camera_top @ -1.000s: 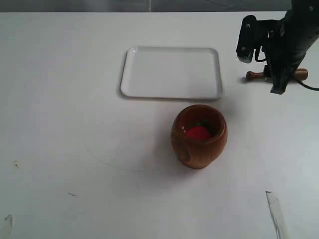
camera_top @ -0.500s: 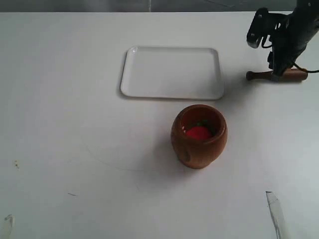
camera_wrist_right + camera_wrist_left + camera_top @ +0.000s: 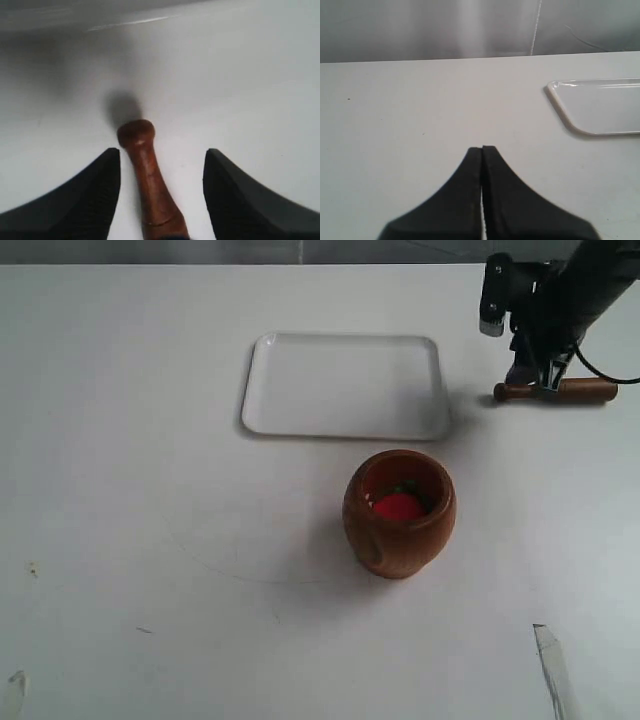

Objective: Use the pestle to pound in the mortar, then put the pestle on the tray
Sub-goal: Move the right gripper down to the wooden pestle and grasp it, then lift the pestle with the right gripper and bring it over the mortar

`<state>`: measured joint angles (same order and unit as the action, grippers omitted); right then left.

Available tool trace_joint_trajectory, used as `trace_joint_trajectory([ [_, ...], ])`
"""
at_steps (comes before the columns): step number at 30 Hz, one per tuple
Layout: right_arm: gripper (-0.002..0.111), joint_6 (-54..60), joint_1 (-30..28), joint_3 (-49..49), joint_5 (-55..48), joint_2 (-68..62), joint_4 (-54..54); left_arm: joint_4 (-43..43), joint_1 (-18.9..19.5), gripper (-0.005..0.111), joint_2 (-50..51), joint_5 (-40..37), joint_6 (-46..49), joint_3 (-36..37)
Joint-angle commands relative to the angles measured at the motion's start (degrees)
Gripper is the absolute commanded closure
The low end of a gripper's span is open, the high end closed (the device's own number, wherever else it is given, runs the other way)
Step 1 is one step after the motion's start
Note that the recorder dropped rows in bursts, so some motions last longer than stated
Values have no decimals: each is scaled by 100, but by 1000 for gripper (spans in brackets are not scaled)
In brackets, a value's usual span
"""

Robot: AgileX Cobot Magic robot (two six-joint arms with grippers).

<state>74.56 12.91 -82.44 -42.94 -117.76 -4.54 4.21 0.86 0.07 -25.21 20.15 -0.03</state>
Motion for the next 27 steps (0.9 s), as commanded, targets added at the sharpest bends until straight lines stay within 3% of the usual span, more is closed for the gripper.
trace_joint_trajectory([
  [1,60,341,-27,221,-76,19,35,-42,-44,107,-7,17,-47,3],
  [16,62,317,-27,568,1055,-448,259,-42,-44,107,-7,17,-47,3],
  [18,86,270,-27,568,1060,-465,454,-42,-44,107,-7,17,-47,3],
  [19,108,46,-27,568,1156,-420,549,-42,-44,107,-7,17,-47,3],
  [20,108,-123,-27,493,1311,-361,530,-42,-44,107,-7,17,-47,3],
  [22,108,-566,-27,366,1967,-103,-3,-42,-44,107,-7,17,-47,3],
  [27,108,-567,-38,464,3515,878,-2902,-42,-44,107,-7,17,-47,3],
])
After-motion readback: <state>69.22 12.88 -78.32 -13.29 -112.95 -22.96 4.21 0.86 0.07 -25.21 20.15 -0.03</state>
